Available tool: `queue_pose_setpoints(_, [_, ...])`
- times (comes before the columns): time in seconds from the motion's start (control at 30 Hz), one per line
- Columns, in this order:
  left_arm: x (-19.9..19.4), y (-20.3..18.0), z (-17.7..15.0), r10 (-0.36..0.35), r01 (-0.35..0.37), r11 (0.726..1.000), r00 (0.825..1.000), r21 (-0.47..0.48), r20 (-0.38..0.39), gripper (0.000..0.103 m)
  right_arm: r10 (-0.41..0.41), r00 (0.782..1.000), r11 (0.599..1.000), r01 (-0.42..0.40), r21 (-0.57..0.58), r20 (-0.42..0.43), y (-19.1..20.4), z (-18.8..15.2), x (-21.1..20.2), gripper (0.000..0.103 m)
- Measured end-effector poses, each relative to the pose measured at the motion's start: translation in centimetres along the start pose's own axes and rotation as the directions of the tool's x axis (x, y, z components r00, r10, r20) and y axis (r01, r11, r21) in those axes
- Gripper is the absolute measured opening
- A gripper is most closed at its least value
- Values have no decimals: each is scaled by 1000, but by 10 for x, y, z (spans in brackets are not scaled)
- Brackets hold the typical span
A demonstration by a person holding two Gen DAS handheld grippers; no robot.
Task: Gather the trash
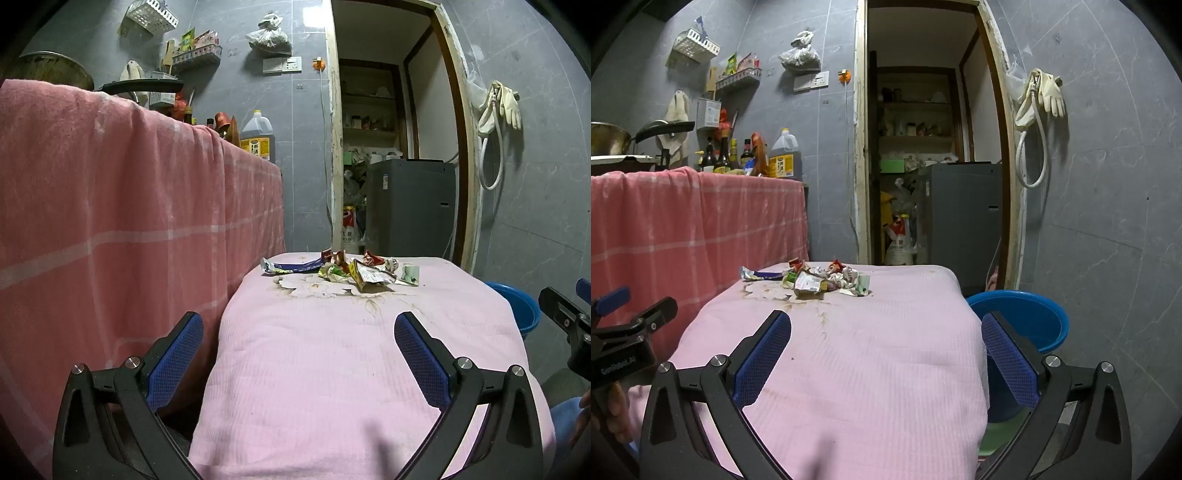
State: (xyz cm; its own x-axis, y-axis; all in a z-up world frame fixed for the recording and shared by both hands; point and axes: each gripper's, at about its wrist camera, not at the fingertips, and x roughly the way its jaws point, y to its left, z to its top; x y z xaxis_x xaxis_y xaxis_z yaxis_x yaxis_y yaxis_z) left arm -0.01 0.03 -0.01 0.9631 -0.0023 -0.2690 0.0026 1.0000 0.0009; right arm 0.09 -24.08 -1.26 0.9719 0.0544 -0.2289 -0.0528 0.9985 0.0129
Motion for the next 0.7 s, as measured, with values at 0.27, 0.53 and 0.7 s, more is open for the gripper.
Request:
queue_pose_setpoints(0.27, [2,2,0,2,-2,1000,1000,5,-2,101,-1,1000,1000,1,-3,0,0,0,0,103])
queue_pose_setpoints(0.53, [0,0,0,3,-3,1000,1000,7,6,101,-3,1000,1000,3,-3,1,0,1,-1,103])
queue_pose_setpoints(0.7, [0,0,0,2,-2,1000,1000,8,6,101,-3,1000,1000,3,-3,2,1,1,-2,103])
